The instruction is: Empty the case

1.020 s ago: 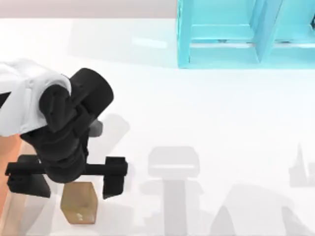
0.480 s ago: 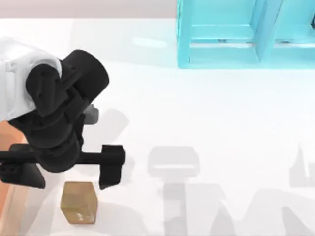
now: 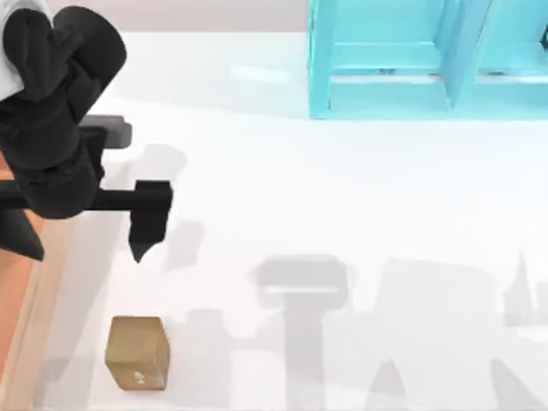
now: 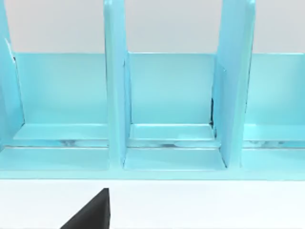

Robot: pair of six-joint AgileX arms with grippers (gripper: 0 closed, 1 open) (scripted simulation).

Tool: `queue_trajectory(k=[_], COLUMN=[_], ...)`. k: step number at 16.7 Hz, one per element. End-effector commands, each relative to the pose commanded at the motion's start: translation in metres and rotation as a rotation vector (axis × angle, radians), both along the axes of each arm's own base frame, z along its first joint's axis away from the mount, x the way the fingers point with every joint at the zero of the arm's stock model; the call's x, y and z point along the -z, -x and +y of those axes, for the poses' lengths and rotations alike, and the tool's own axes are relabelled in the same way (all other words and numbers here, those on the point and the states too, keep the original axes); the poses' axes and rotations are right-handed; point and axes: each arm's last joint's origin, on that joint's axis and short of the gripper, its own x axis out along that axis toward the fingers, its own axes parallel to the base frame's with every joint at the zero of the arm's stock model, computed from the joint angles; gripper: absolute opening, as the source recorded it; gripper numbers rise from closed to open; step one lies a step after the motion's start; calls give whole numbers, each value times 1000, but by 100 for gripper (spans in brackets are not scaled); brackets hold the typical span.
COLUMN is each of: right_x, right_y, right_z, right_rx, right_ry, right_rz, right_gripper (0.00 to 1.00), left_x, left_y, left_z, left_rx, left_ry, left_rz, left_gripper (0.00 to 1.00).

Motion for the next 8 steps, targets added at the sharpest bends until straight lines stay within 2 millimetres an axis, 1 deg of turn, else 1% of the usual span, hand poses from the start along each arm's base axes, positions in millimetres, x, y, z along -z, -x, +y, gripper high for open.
queue_trajectory(k=[2, 5, 8], right_x=[0, 0, 0], right_y=[0, 0, 0], right_z=[0, 0, 0], right_rx=[0, 0, 0], right_ry=[0, 0, 0], right_rz=[0, 0, 0], right_gripper=[100, 100, 100], left_x=[-6, -14, -21], left_y=[-22, -50, -70], left_z=[23, 67, 115], left_rx=[-3, -7, -10], left_ry=[1, 4, 5], left_rz=[0, -5, -13], left_gripper=[100, 100, 100])
